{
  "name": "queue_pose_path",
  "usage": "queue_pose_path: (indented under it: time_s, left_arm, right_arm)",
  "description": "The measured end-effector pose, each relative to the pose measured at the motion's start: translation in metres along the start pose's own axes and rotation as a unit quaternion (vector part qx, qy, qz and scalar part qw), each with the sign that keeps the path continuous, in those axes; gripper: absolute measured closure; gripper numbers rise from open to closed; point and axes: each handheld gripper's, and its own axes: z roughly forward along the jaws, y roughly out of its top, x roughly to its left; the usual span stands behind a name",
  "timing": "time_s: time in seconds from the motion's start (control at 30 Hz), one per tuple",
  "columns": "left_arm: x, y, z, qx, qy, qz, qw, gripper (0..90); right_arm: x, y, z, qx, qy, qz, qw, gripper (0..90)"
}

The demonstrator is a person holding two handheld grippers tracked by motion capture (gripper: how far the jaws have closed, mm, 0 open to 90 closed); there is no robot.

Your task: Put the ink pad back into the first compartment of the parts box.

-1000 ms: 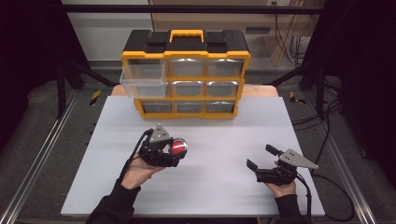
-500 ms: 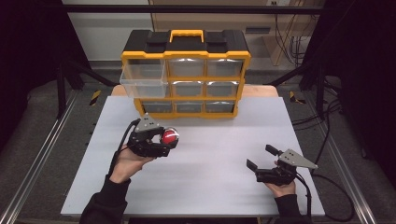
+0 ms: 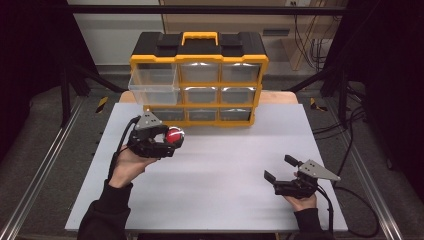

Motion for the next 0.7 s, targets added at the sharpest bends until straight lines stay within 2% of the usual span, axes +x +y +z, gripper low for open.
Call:
queue_pose_path:
  time_s: [0.5,0.7]
  left_arm:
    - [0.013,0.022,-0.022,-0.002,0.028,0.007,0.9996,28.7]
    - [0.017,0.030,-0.027,-0.001,0.031,0.007,0.9995,28.7]
  right_arm:
    - [0.000,0.000,0.000,-0.001,-0.001,0.000,1.0000,0.6]
    - [-0.001,0.000,0.000,-0.002,-0.001,-0.002,1.0000,0.6]
